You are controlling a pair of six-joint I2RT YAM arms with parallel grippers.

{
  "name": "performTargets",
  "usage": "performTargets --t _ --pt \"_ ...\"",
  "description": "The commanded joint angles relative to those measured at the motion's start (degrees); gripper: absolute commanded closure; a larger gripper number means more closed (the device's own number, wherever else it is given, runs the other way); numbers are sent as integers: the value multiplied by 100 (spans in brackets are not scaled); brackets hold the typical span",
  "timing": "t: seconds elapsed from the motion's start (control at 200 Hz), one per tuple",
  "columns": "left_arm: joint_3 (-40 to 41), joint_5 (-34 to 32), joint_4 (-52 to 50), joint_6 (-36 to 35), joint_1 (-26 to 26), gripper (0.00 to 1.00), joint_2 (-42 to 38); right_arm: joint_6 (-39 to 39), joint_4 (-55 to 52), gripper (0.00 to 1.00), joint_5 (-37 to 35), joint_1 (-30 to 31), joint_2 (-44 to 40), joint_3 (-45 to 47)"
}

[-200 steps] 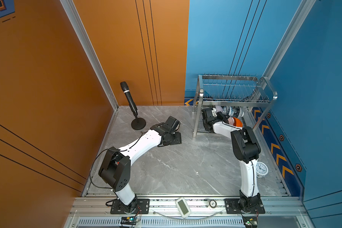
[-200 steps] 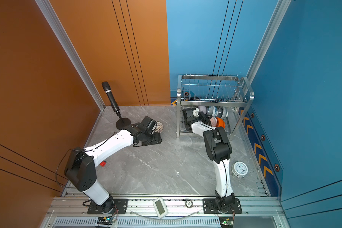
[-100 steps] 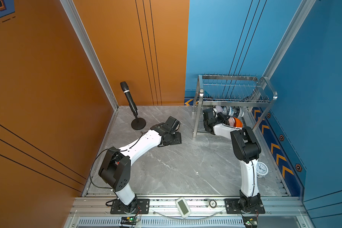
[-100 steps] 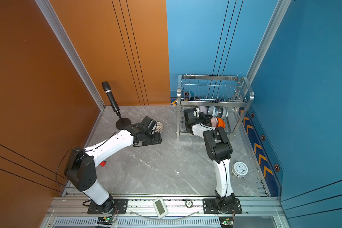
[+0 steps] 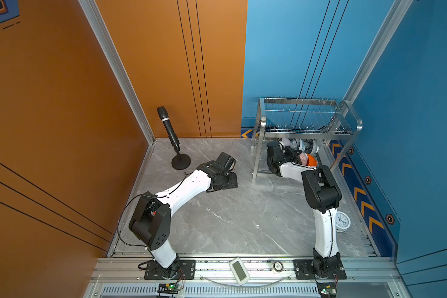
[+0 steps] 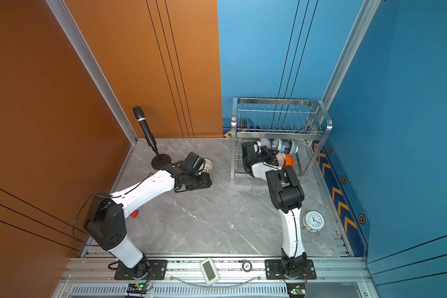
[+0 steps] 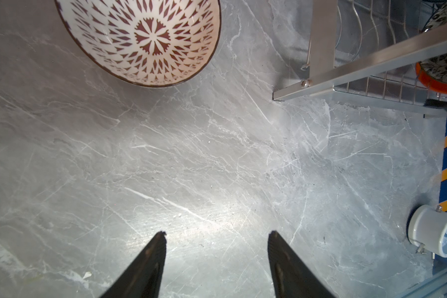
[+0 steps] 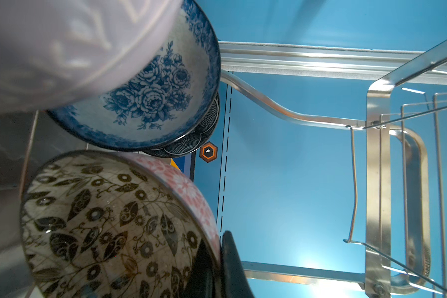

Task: Load bowls into a dish rack
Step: Place the bowl in the dish rack.

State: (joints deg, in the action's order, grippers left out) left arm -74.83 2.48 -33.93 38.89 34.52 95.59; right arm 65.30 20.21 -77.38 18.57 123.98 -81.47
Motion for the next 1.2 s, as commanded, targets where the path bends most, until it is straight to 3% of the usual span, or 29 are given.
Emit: performTargets --t 0.0,0.25,0.616,1.197 --pt "117 -137 27 53 19 36 -80 464 647 100 -149 -81 -253 70" --pt "189 -168 54 84 32 36 -142 711 929 100 -107 -81 -300 239" --pt "182 -171 62 88 41 36 -151 235 338 100 -118 -28 -330 230" --pt "300 -221 55 144 85 36 -276 -2009 -2512 100 -15 270 -281 -431"
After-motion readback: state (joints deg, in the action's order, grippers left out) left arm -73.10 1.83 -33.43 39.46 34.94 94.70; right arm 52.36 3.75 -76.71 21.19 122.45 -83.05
